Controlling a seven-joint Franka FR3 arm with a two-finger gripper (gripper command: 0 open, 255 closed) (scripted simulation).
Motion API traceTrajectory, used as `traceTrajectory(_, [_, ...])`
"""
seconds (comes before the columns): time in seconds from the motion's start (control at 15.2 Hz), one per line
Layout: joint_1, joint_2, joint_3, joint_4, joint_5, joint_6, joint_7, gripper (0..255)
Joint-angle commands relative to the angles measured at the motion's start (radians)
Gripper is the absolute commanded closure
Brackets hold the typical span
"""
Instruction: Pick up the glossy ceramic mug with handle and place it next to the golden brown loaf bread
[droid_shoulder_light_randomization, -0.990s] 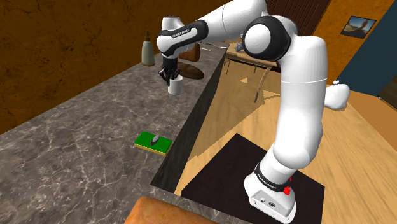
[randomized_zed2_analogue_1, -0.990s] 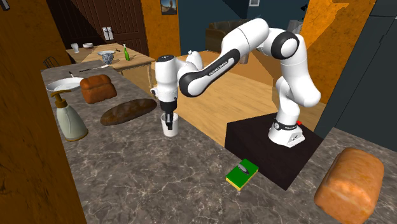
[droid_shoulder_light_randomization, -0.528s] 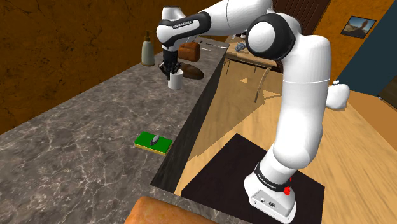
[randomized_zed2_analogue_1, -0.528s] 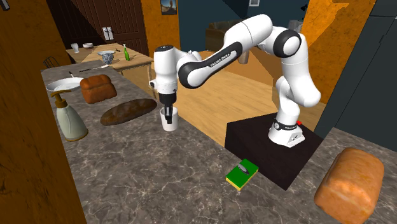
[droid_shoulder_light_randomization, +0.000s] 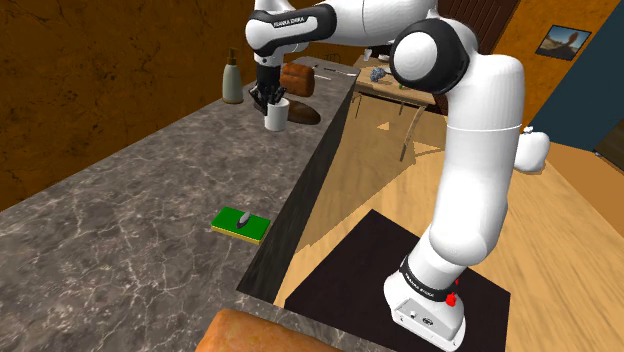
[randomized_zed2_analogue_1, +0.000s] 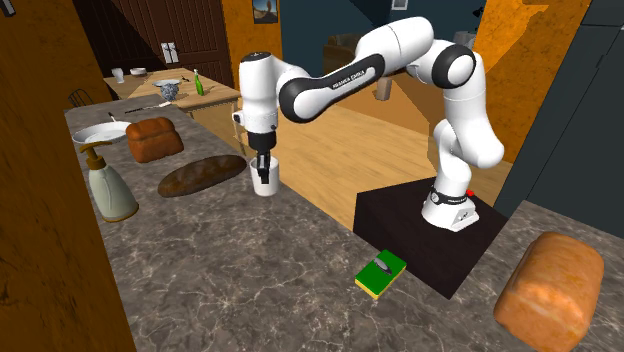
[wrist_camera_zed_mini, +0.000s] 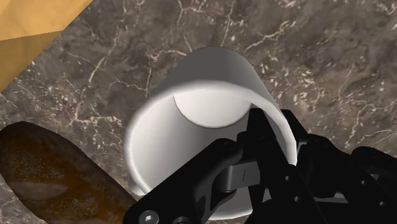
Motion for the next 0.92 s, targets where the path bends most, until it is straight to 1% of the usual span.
traceTrajectory(0.0, [-0.001, -0.003, 0.000, 0.025, 0.001, -0.028, -0.003, 255])
traceTrajectory(0.86, [-0.001, 0.000, 0.000, 0.205, 0.003, -0.205, -0.011, 255])
